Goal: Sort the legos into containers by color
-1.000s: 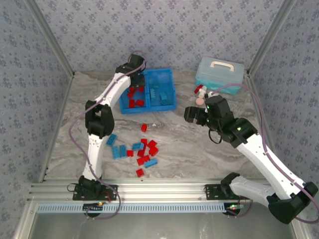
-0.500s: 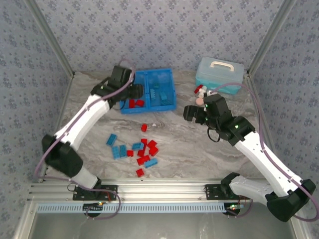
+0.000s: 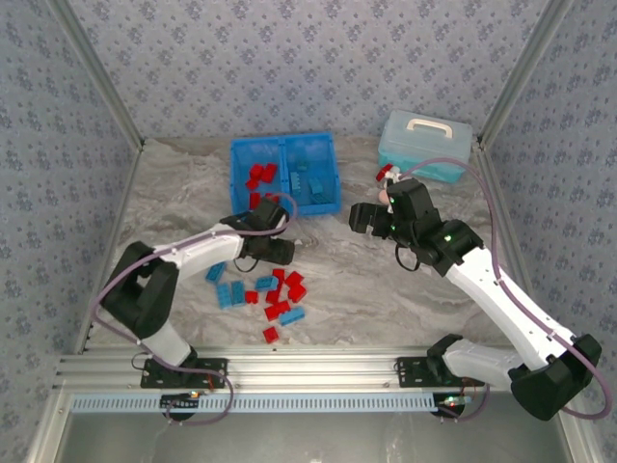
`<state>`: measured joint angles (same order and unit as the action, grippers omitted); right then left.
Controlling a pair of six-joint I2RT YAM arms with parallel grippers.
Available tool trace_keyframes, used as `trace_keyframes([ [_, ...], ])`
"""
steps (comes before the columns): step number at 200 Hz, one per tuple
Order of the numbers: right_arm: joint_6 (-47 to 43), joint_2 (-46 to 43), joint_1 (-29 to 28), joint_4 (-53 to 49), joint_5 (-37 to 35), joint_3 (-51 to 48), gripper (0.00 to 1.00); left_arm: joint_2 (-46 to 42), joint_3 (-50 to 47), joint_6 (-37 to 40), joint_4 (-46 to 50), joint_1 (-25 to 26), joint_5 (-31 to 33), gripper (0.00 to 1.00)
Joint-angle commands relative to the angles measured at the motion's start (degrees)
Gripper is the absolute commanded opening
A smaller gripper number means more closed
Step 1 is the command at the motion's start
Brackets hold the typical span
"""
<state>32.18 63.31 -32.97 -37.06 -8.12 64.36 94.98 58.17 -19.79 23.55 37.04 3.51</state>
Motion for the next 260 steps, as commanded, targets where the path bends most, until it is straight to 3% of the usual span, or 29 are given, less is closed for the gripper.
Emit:
trace_keyframes([
  [1, 0.91, -0.97, 0.36, -0.92, -0.04, -0.07, 1.0, 4.73, 3.35, 1.8, -5.37, 0.03, 2.75, 0.74],
  [16, 0.94, -1.65, 0.32, -1.63, -0.38, -0.13, 1.0, 7.98, 4.73, 2.38, -5.03, 0.0, 4.15, 0.67],
  [58, 1.35, -2.8, 0.51, -1.9, -1.25, -1.08, 1.0, 9.77, 4.34, 1.69, -5.79, 0.21, 3.64, 0.32],
  [82, 1.31, -2.13, 0.51, -1.26, -0.73, -0.99, 1.0, 7.01, 2.92, 1.68, -5.76, 0.66, 3.38, 0.22],
  [115, 1.32, -1.61, 0.61, -1.06, -0.14, -0.67, 1.0, -2.09, 2.68, 1.59, -3.61, 0.82, 2.97, 0.2],
  [140, 1.32, -1.7, 0.61, -1.03, -0.07, -0.69, 1.0, -8.66, 6.9, 3.4, 0.08, 0.64, 7.68, 0.19],
  [162, 1.35, -1.7, 0.63, -0.99, 0.19, -0.81, 1.0, -9.49, 13.24, 5.73, 2.64, -1.64, 9.95, 0.19],
  [199, 1.54, -2.04, 0.63, -1.0, 0.76, -0.73, 1.0, -2.17, 23.78, 7.75, 2.66, -8.7, 10.88, 0.18],
  [260, 2.6, -5.1, 0.23, -2.49, -0.14, -1.57, 1.0, 21.12, 45.53, 9.25, 8.96, -15.41, 8.81, 0.18],
])
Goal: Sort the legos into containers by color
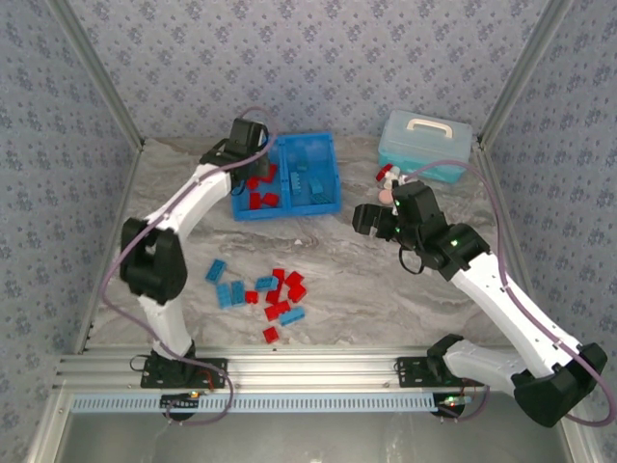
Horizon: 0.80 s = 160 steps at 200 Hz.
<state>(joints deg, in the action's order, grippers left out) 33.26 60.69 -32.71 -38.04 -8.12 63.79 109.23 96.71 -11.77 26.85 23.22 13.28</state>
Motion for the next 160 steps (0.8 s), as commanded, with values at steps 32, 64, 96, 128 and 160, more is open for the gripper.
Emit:
trace_keyframes([
  [32, 2.15, -3.59, -0.21, -1.69, -0.74, -1.49, 1.0, 12.0, 10.52, 0.37, 5.99, -2.31, -2.01, 0.29],
  [64, 1.49, -2.05, -0.52, -1.5, -0.06, -1.18, 1.0, 10.87, 9.42, -1.49, 4.98, -2.17, -4.46, 0.42],
  [96, -0.11, -0.12, -1.76, -1.78, -0.59, -1.29, 1.0, 2.73, 2.22, -2.48, 1.59, -1.78, -5.29, 0.46],
  [128, -5.95, 4.08, -5.7, -1.61, -0.16, -1.56, 1.0, -11.12, -8.5, -3.4, -1.94, -1.17, -7.4, 0.48],
  [160, -13.88, 12.58, -13.49, -1.52, 3.97, -0.25, 1.0, -25.13, -19.05, 0.45, -3.24, -0.34, -13.22, 0.56],
])
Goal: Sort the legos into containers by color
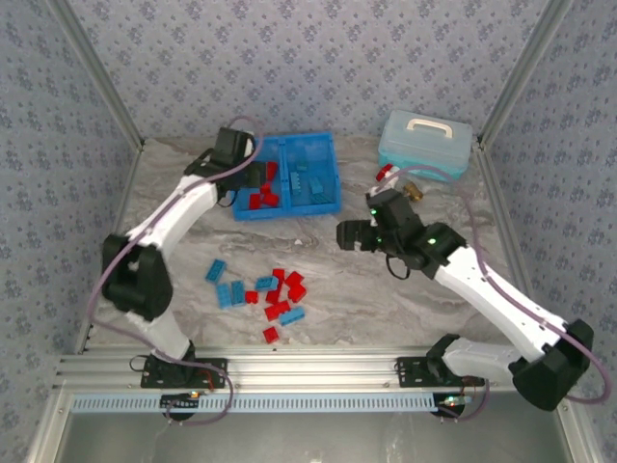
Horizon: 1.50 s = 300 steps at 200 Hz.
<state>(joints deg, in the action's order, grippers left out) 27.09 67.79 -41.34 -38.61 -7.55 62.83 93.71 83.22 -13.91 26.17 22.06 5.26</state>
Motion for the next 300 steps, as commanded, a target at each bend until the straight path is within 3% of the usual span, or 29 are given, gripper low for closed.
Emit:
trace_keyframes([
  [1, -7.82, 5.85, -5.13, -0.94, 3.55, 0.76, 1.0, -10.14, -5.85, 2.8, -2.55, 0.89, -5.32, 0.56],
  [37, -12.35, 17.15, -13.26, -0.82, 4.48, 2.91, 0.99, -23.28, -16.86, 6.07, -0.11, 2.18, -5.86, 0.67],
  [90, -12.92, 30.07, -16.09, 2.64, 7.47, 7.15, 0.92, -38.29, -28.94, 4.1, 0.58, 2.37, -4.64, 0.85],
  [143, -13.58, 37.12, -18.04, 3.9, 11.92, 10.25, 0.84, -40.01, -31.15, 2.5, 0.39, 2.37, -3.58, 0.88],
  [169, -13.41, 39.88, -18.37, 5.36, 11.15, 10.56, 0.66, -39.87, -30.84, 2.56, 0.33, 2.4, -3.7, 0.88],
  [202, -13.03, 40.95, -19.08, 4.42, 7.39, 10.82, 0.58, -39.9, -30.69, 2.92, 0.58, 2.37, -3.62, 0.88],
  [233, -12.32, 38.14, -19.16, 2.63, 4.99, 10.01, 0.4, -39.92, -30.94, 2.44, 0.02, 2.38, -3.72, 0.89],
  [274, -10.34, 25.95, -17.05, 1.98, 4.51, 14.0, 0.39, -42.57, -29.93, 2.64, 0.8, 2.37, -3.78, 0.89],
  [300, -11.78, 25.21, -16.69, 3.89, 0.53, 22.81, 0.41, -45.83, -29.32, 2.37, 2.19, 2.42, -3.39, 0.89],
])
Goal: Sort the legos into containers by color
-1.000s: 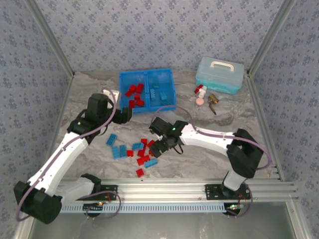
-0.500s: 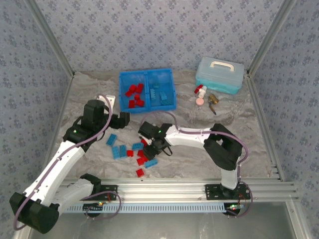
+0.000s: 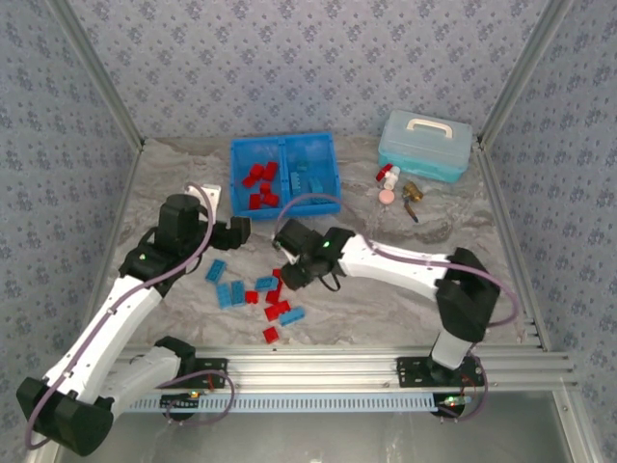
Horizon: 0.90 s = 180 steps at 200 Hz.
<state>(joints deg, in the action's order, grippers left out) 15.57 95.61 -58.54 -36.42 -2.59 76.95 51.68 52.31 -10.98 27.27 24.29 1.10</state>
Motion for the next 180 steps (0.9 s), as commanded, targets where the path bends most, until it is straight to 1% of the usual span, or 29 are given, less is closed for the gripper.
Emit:
trace_keyframes([
  [1, -0.27, -2.45, 0.52, 1.71, -4.61, 9.16, 0.41, -3.96, 1.57, -0.59, 1.15, 0.16, 0.8, 0.89],
  [15, -0.37, 1.24, 1.85, 5.46, -5.71, 15.55, 0.41, -6.29, 1.24, -1.09, 1.32, 0.15, 1.31, 0.89],
  [26, 0.4, 6.46, 3.29, 5.82, -6.11, 22.43, 0.41, -8.26, 0.79, -1.45, 1.71, 0.21, 2.26, 0.9],
  [37, 0.17, 12.69, 4.63, 5.31, -6.27, 30.21, 0.41, -9.95, 0.49, -1.8, 2.54, 0.21, 3.37, 0.93],
  [53, -0.16, 23.61, 6.39, 1.44, -5.95, 44.5, 0.4, -12.02, 0.12, -2.41, 3.98, 0.22, 4.02, 0.99],
  [59, 0.03, 28.1, 6.95, -1.56, -6.3, 50.08, 0.4, -12.65, -0.14, -2.59, 4.29, 0.19, 3.81, 0.99],
  [64, 0.61, 32.05, 7.43, -4.38, -6.53, 56.64, 0.4, -13.03, -0.36, -2.78, 4.57, 0.18, 3.37, 0.99],
  [77, 1.54, 41.25, 8.97, -9.12, -4.85, 70.55, 0.39, -13.69, -0.93, -3.56, 5.67, 0.23, 3.03, 0.99],
  [90, 2.7, 48.4, 10.09, -10.77, -3.53, 79.76, 0.39, -14.5, -1.54, -4.25, 6.45, 0.23, 3.25, 0.99],
  [100, 3.32, 50.95, 10.69, -8.58, -2.56, 80.79, 0.4, -15.36, -2.31, -4.78, 6.53, 0.23, 3.29, 0.99],
  [128, 3.94, 51.83, 11.67, 1.52, -0.67, 73.87, 0.4, -17.29, -3.87, -5.29, 6.26, 0.23, 3.32, 0.99],
  [156, 3.95, 56.12, 12.17, 1.73, -0.57, 77.07, 0.41, -17.4, -4.15, -5.36, 6.7, 0.23, 3.03, 0.99],
  [180, 6.35, 58.2, 13.08, 5.03, 0.92, 77.45, 0.41, -17.58, -4.67, -5.97, 6.58, 0.27, 2.68, 0.99],
])
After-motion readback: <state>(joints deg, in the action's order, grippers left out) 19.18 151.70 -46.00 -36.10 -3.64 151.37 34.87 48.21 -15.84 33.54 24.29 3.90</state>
